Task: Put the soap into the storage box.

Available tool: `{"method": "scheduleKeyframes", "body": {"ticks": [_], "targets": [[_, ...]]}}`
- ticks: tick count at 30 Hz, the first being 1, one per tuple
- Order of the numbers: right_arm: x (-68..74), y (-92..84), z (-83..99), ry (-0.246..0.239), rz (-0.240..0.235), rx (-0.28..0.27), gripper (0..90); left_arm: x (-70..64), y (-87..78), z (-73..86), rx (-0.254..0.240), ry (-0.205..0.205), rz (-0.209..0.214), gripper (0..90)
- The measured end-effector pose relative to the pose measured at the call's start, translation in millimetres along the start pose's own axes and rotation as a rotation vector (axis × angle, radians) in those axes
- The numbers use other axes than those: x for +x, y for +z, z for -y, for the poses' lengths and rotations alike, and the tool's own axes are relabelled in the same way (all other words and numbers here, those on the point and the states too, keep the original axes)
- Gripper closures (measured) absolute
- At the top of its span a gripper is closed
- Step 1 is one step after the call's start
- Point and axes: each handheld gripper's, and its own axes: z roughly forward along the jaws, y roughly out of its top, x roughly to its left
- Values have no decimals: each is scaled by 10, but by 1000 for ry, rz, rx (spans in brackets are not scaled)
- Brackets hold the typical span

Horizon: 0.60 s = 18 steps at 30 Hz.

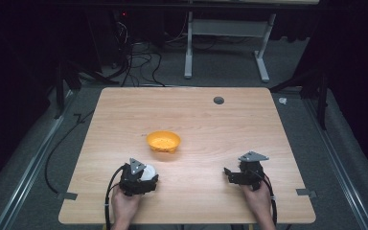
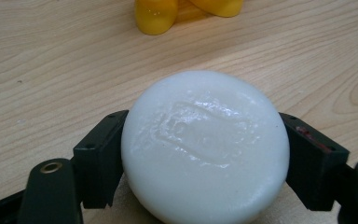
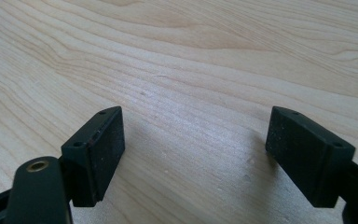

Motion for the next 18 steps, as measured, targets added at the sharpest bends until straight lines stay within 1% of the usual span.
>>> {"method": "scheduleKeyframes", "body": {"ticks": [2,6,8,11,18], "targets": [[1,0,0,1,0,0,205,-5,-17,-20,-3,5,4,239],[1,-1,0,1,0,1,205,-19,-72,-85,-17,13,27,239],[1,-1,0,1,0,1,205,-21,-94,-114,-28,7,38,239],[-1,0,0,1,-1,0,205,-29,-114,-149,-27,14,46,239],[0,1,1,2,-1,-2,205,-41,-155,-224,-37,12,72,239]]}}
